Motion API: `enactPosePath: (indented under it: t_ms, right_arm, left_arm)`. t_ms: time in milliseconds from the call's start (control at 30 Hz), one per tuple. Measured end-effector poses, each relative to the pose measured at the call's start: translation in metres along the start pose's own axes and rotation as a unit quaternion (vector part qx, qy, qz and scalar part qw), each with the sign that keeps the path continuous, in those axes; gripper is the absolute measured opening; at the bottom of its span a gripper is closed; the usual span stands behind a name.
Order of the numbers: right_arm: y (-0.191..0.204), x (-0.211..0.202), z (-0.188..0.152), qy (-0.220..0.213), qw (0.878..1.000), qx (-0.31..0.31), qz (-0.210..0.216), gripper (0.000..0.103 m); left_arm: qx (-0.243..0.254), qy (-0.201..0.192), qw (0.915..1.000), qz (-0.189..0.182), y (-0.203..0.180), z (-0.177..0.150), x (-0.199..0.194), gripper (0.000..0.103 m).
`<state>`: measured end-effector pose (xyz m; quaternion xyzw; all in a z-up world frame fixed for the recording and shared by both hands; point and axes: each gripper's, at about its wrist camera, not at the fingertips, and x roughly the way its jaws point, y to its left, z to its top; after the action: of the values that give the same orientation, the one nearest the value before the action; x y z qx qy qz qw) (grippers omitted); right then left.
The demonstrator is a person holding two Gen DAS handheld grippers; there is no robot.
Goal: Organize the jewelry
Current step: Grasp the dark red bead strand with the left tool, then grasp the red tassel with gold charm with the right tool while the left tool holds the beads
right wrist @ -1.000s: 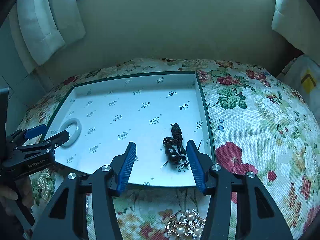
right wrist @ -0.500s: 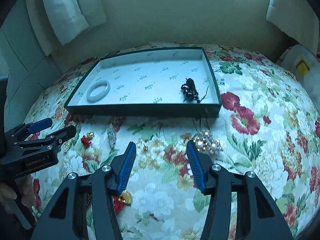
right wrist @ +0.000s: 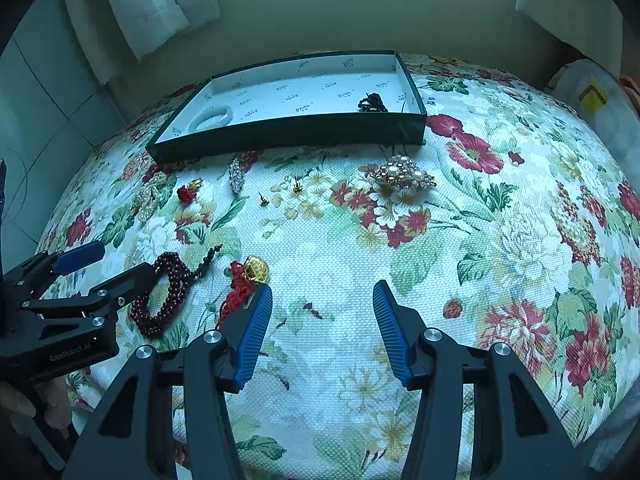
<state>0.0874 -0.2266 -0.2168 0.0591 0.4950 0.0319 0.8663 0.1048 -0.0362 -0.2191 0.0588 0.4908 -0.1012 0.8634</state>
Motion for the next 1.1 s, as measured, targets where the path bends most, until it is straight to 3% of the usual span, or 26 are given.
enactPosePath:
  t_ms: [333,533,700,867,1100]
  right_arm:
    - [0.001,-0.008,-0.008,-0.005,1.000,-0.001,-0.002,0.053]
    - [0.003,-0.007,-0.008,-0.005,1.000,-0.003,-0.001,0.053]
    - [0.004,-0.004,-0.009,-0.002,1.000,-0.004,-0.001,0.053]
    - [0.005,-0.002,-0.009,-0.001,1.000,-0.004,-0.001,0.053]
    - [0.011,0.002,-0.005,0.000,1.000,-0.009,0.006,0.053]
  left_arm:
    - [0.017,0.011,0.9997,-0.011,-0.014,-0.008,0.019,0.085]
    - [0.029,0.009,0.9993,-0.023,-0.016,-0.013,0.020,0.057]
    - [0.038,0.001,0.9986,-0.037,-0.015,-0.014,0.017,0.022]
    - [0.036,0.000,0.9977,-0.057,-0.009,-0.013,0.015,0.016]
    - [0.020,-0.019,0.9991,-0.033,0.007,-0.005,0.004,0.016]
